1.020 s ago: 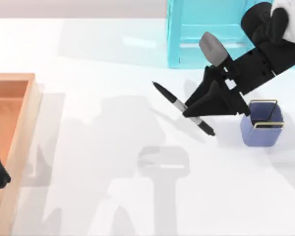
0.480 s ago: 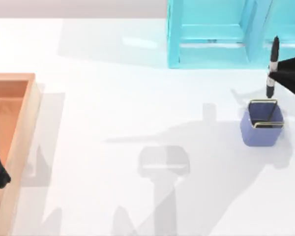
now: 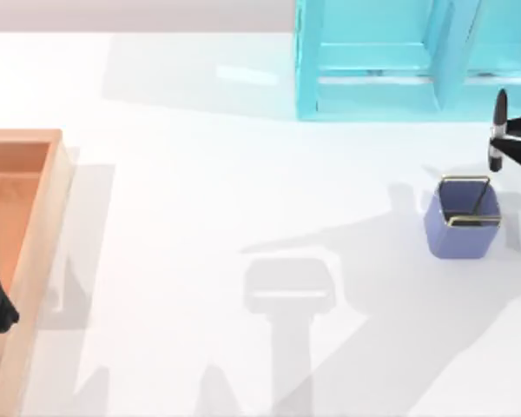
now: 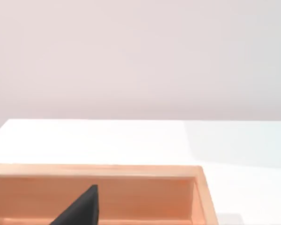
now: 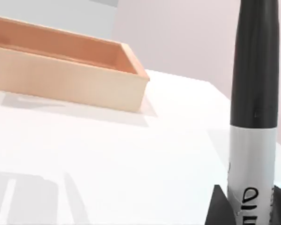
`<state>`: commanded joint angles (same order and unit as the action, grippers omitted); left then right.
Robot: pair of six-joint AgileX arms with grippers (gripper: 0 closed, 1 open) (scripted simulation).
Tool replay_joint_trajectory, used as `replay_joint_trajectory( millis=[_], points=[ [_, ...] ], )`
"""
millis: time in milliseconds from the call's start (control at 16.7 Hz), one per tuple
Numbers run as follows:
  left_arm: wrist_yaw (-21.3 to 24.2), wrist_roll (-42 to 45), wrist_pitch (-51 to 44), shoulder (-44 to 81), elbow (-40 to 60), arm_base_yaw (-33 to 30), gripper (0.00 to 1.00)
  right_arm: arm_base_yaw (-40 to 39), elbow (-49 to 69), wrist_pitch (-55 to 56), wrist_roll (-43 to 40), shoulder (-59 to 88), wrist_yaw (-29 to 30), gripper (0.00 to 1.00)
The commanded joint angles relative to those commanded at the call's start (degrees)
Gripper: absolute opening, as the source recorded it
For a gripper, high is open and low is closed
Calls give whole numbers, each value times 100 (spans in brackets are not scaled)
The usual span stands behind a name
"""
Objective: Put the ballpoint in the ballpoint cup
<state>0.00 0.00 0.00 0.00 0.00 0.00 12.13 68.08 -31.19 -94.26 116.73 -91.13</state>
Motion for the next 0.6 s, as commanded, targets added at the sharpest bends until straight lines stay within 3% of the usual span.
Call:
replay_joint_trajectory(
  millis=[240, 600],
  points=[
    [0, 0, 0, 0, 0, 0, 100, -5, 128, -420, -105, -8, -217, 0],
    [0, 0, 0, 0, 0, 0, 100, 6, 497, -2116, -383, -116, -879, 0]
  ],
)
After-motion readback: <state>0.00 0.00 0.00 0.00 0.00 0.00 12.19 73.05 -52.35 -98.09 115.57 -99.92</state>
